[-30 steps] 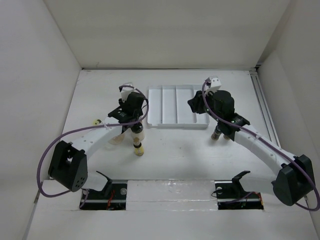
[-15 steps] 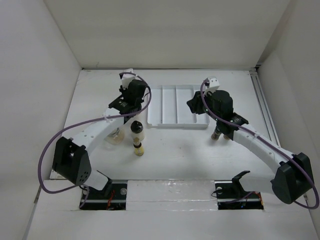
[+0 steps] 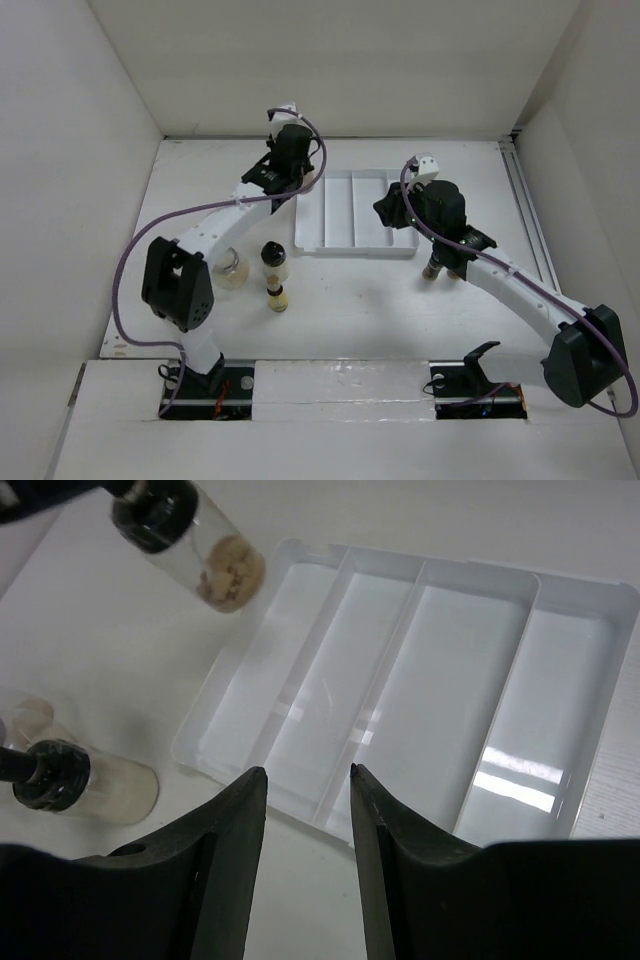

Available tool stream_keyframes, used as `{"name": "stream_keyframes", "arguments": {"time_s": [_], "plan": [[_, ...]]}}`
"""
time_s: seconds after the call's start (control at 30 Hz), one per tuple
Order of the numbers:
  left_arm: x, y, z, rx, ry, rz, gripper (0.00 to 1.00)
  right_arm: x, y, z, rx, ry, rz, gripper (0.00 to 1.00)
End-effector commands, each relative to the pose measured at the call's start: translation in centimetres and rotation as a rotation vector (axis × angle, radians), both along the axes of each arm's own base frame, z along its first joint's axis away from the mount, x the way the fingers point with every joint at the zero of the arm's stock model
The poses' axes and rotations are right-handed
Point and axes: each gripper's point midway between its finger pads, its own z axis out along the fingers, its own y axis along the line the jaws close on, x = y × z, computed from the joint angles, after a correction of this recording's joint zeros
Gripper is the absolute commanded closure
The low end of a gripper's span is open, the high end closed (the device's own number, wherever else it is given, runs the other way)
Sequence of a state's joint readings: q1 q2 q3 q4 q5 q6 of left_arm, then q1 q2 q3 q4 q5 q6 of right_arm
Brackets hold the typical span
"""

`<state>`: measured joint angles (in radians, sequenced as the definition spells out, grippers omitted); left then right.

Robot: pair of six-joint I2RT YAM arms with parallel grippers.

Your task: Organize the condiment bottles

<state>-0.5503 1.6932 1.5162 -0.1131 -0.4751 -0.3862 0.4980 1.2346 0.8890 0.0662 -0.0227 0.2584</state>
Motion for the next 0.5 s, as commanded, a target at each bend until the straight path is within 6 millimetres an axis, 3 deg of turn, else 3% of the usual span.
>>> {"name": "stream_keyframes", "arguments": {"time_s": [0.0,0.2,0.27,0.47], "plan": [[1.6,-2.5,1.8,-0.041,-0.047,-0.073,0.95,0.8,0.2,2.7,0.035,-0.063,-0.010,0.55],[3.8,-4.2,0.3,-0.026,-0.034,-0.100,0.95,0.8,0.2,2.7,0.035,-0.063,-0.010,0.55],[4.6,-4.6,-1.0,-0.007,-0.016,-0.103,0.95,0.8,0.2,2.7,0.035,-0.063,-0.010,0.55],[5.8,-4.9,-3.0,0.034,0.006,-0.091,0.92,0.8,0.2,2.7,0.035,-0.063,-0.010,0.55]]}}
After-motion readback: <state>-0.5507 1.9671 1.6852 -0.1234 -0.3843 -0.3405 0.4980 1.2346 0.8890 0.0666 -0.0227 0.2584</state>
